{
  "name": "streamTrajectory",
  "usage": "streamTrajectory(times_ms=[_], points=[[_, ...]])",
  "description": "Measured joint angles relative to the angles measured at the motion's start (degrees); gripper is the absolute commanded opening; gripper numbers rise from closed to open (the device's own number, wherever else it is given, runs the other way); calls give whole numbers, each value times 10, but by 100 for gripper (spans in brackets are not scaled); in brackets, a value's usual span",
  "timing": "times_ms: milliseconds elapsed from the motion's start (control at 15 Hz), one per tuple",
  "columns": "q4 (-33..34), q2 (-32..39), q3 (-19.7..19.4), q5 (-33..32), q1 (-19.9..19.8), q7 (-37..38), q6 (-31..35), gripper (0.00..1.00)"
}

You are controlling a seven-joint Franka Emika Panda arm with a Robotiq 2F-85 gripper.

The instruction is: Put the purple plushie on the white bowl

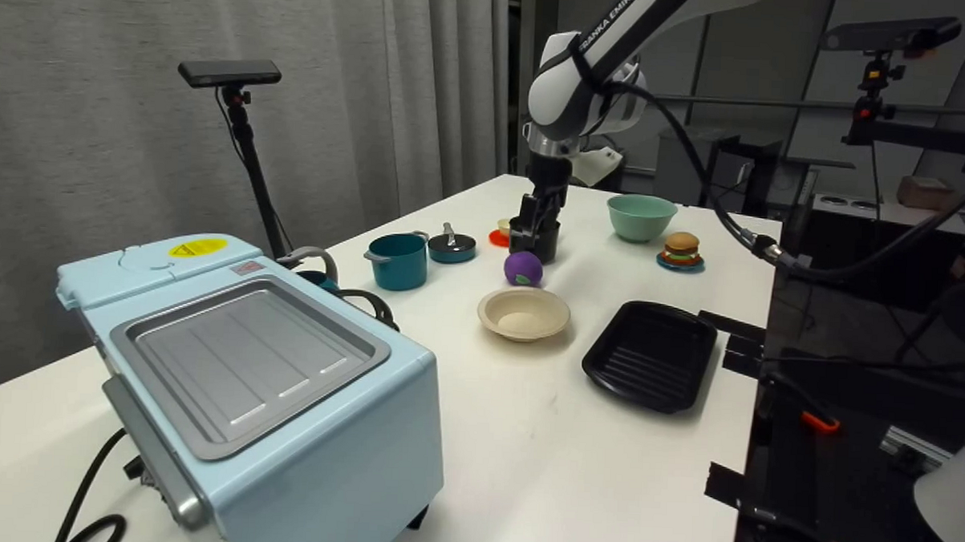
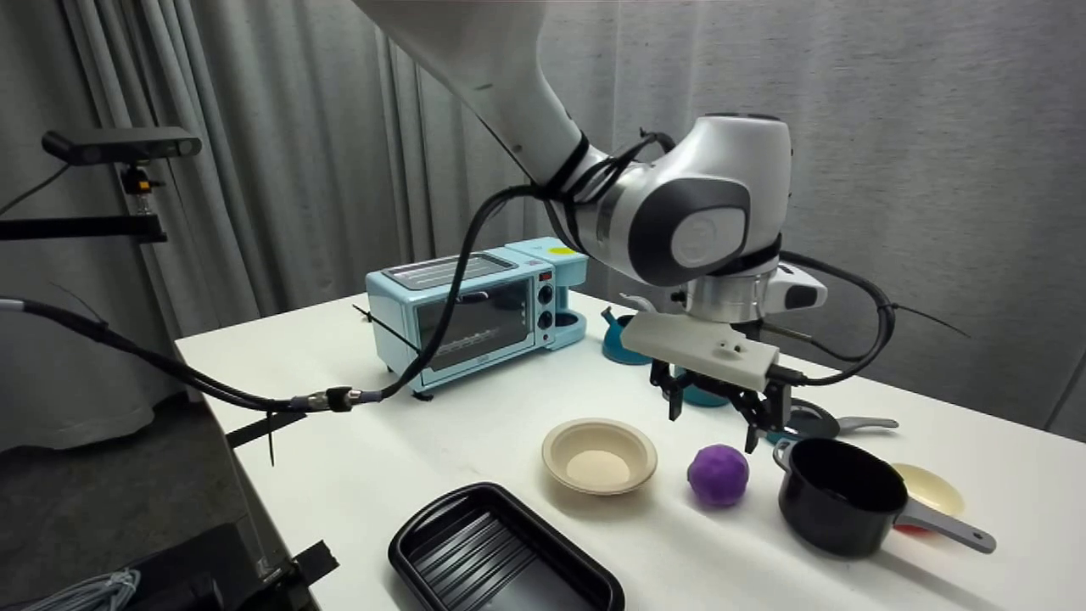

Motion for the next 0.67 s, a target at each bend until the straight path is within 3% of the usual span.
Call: streamTrajectory(times_ms=[467, 533, 600, 667], points=[[94, 112, 50, 0, -55, 0, 1, 100], [103, 122, 57, 0, -61, 0, 1, 90], [110, 129, 63, 0, -65, 0, 1, 72], [116, 132, 69, 0, -68, 1, 0, 66]])
